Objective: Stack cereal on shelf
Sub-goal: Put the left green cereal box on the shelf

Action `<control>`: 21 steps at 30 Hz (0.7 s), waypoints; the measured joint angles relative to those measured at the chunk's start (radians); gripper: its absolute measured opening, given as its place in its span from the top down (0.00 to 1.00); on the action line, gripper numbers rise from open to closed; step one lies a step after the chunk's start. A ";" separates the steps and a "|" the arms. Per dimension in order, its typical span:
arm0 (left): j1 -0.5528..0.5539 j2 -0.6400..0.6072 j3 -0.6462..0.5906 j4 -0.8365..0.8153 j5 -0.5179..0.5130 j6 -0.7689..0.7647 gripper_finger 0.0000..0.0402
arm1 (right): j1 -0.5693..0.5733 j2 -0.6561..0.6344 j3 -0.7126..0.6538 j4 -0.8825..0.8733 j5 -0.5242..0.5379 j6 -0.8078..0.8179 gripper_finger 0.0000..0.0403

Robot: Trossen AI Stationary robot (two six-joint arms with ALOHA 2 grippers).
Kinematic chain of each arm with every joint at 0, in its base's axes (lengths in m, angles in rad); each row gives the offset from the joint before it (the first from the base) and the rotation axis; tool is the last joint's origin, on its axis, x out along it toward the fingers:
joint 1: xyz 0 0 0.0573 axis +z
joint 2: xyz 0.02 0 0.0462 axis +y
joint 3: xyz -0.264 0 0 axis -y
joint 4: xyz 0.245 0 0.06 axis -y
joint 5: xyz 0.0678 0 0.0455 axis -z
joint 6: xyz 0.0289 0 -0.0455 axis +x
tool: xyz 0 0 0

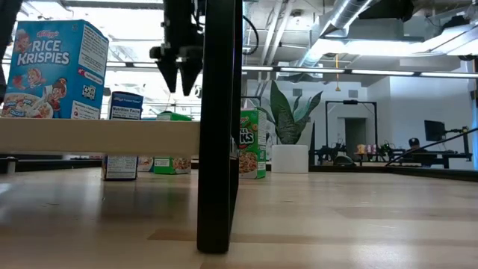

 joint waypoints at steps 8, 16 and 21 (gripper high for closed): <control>0.023 0.016 -0.014 0.050 0.016 -0.045 0.25 | 0.000 0.000 0.000 -0.006 0.000 0.000 0.20; 0.071 -0.026 -0.122 0.123 0.129 -0.076 0.26 | 0.000 0.000 0.000 -0.014 0.000 0.000 0.20; 0.074 -0.027 -0.128 0.132 0.123 -0.077 0.26 | 0.000 0.000 0.000 -0.014 0.000 0.000 0.20</control>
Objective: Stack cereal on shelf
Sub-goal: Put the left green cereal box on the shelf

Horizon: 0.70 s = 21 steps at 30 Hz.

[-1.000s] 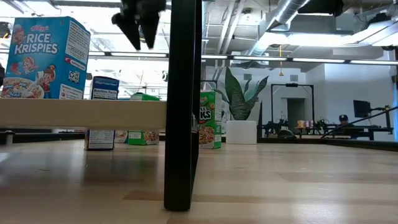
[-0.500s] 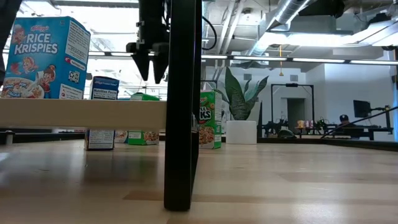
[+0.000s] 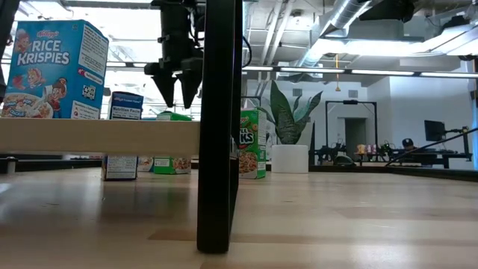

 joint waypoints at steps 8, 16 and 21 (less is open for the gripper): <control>0.000 0.000 -0.011 0.009 -0.009 -0.015 0.26 | 0.000 0.000 0.000 0.000 0.000 0.000 0.20; -0.005 0.002 -0.132 0.084 0.064 -0.048 0.26 | 0.000 0.000 0.000 0.000 0.000 0.000 0.20; -0.015 0.002 -0.134 0.101 0.078 -0.034 0.26 | 0.000 0.000 0.000 0.000 0.000 0.000 0.20</control>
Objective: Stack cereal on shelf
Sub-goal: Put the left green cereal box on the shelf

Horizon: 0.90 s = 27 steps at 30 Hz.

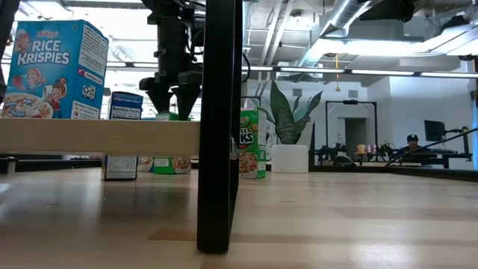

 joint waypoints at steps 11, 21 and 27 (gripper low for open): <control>-0.002 0.000 0.000 0.010 -0.003 0.029 0.39 | 0.000 0.000 0.000 0.000 0.000 0.000 0.20; -0.001 -0.001 0.000 0.006 -0.004 0.049 0.53 | 0.000 0.000 0.000 -0.001 0.000 0.000 0.20; -0.003 -0.001 0.000 0.005 0.024 0.105 0.60 | 0.000 0.000 0.000 -0.001 0.000 0.000 0.20</control>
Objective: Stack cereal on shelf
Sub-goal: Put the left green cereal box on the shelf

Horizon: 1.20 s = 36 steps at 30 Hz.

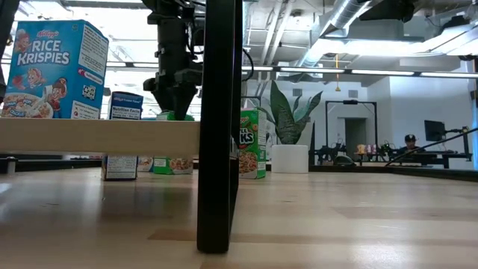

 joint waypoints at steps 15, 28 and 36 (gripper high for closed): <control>-0.058 -0.173 0.000 -0.040 0.067 0.031 0.69 | 0.000 0.000 0.000 -0.003 0.000 0.000 0.20; -0.264 -0.459 0.000 0.037 0.308 0.129 0.69 | 0.000 0.000 0.000 -0.003 0.000 0.000 0.20; -0.430 -0.450 0.001 0.161 0.243 0.135 0.69 | 0.000 0.000 0.000 -0.002 0.000 0.000 0.20</control>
